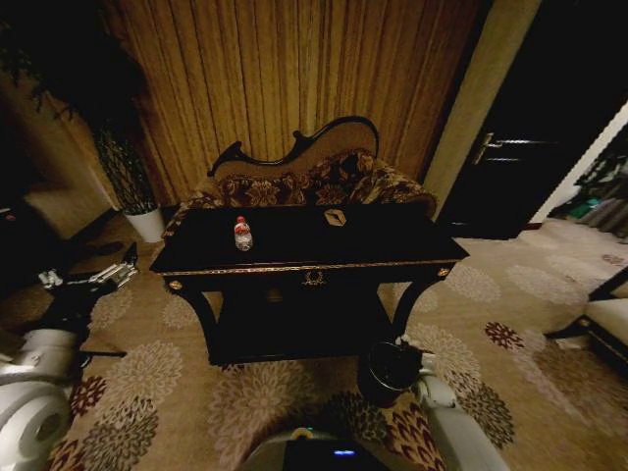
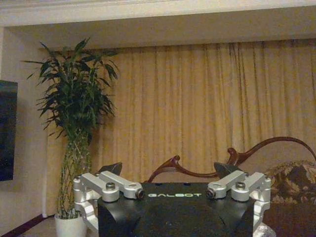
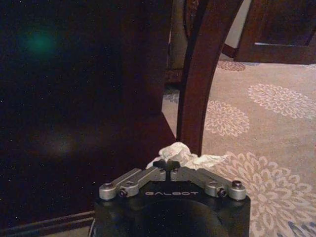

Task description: Move to the front of the table and place the trash on the table into the trash bin.

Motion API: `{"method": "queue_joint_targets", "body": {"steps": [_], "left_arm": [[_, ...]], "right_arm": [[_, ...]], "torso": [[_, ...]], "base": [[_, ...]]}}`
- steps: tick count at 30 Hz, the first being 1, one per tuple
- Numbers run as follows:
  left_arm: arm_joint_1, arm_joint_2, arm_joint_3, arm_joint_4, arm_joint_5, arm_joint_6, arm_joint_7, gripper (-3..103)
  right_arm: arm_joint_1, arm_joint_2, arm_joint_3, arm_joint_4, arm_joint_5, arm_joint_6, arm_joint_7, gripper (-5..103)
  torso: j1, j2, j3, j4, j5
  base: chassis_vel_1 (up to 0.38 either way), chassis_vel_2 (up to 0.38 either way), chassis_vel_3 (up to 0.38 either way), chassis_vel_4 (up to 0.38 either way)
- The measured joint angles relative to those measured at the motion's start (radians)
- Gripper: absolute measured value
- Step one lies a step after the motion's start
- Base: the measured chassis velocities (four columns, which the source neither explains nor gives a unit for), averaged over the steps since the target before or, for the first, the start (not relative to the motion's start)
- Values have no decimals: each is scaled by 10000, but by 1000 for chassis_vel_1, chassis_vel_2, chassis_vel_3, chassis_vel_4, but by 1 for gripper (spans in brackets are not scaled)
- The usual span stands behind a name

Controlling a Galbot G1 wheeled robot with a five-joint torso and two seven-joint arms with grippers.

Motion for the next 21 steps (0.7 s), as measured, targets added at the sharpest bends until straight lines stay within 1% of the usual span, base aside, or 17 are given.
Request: {"method": "queue_joint_targets", "body": {"steps": [3, 4, 5, 6, 8, 9, 12, 13, 16, 18, 21], "left_arm": [[12, -19, 0, -1, -4, 0, -4, 100], [9, -23, 10, 0, -4, 0, -5, 100], [0, -23, 33, 0, -4, 0, -5, 100], [0, -23, 33, 0, -4, 0, -5, 100], [-15, -25, 75, 0, -1, 0, -6, 100], [-15, -25, 75, 0, -1, 0, -6, 100], [-12, -37, 95, 0, 3, 0, -5, 100], [-12, -37, 95, 0, 3, 0, -5, 100], [64, -51, 70, 1, 5, -1, 0, 100], [75, -53, 65, 2, 5, -1, 4, 100], [75, -50, 58, 2, 7, -4, 10, 100]], "right_arm": [[-18, -10, 16, -8, -112, 24, -28, 0], [-22, -20, 30, -9, -172, 40, -28, -2], [-32, -28, 49, -8, -260, 84, -17, 2], [-32, -28, 49, -8, -260, 84, -17, 2], [-73, -34, 59, 18, -328, 158, 126, 13], [-73, -34, 59, 18, -328, 158, 126, 13], [-113, -17, 108, -38, -455, 239, 238, 29], [-113, -17, 108, -38, -455, 239, 238, 29], [-168, -3, 125, -54, -573, 256, 240, 45], [-180, 5, 125, -44, -588, 256, 240, 45], [-207, 23, 138, 28, -622, 257, 239, 61]], "torso": [[-1, 0, -1, 2, 0], [-2, 1, 0, 3, 0], [-2, 1, -1, 3, -1], [-2, 1, -1, 3, -1], [-1, 1, 0, 2, 0], [-1, 1, 0, 2, 0], [-2, 1, -1, 2, 0], [-2, 1, -1, 2, 0], [-2, 1, -1, 2, 0], [-2, 1, 0, 2, 0], [-2, 1, 0, 2, 0]], "base": [[0, 0, 0, 0], [0, 0, 0, 0], [0, 0, 0, 0], [0, 0, 0, 0], [0, 0, 0, 0], [0, 0, 0, 0], [0, 0, 0, 0], [0, 0, 0, 0], [0, 0, 0, 0], [0, 0, 0, 0], [0, 0, 0, 0]]}}
